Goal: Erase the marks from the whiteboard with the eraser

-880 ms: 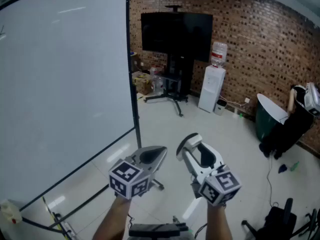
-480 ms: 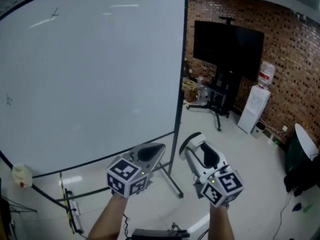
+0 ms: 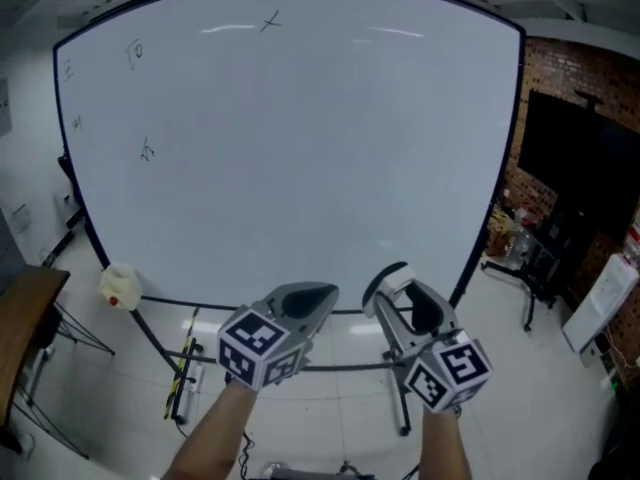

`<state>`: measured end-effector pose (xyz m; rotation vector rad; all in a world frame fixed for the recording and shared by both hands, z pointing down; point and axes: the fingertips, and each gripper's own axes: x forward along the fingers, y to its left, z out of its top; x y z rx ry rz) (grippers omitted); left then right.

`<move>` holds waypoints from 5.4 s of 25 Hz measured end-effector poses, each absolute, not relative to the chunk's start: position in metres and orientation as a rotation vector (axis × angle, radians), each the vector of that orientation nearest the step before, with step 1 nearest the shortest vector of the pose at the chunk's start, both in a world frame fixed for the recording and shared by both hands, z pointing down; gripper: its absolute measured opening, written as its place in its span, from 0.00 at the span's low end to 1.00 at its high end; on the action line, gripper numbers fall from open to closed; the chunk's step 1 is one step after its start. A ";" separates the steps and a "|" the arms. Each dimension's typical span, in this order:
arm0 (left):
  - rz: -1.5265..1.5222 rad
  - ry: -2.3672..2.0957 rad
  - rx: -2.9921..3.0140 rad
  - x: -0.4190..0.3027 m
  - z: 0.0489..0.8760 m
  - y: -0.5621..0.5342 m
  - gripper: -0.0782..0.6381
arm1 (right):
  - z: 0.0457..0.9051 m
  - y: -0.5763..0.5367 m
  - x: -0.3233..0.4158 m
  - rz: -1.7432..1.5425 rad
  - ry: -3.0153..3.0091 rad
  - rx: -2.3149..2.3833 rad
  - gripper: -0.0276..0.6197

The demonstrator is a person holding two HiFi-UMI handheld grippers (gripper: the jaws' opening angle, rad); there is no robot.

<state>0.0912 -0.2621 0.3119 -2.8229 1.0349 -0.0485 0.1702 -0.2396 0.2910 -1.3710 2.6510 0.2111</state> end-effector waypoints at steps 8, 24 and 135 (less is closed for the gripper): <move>-0.053 1.334 -2.683 0.003 0.298 -0.268 0.12 | 0.278 -0.263 0.083 0.226 2.779 -1.054 0.40; 0.024 1.325 -2.627 -0.093 0.271 -0.323 0.12 | 0.253 -0.313 -0.013 0.341 2.786 -1.034 0.40; 0.125 1.296 -2.284 -0.132 0.042 -0.428 0.12 | -0.095 -0.428 0.027 0.872 2.150 -1.316 0.38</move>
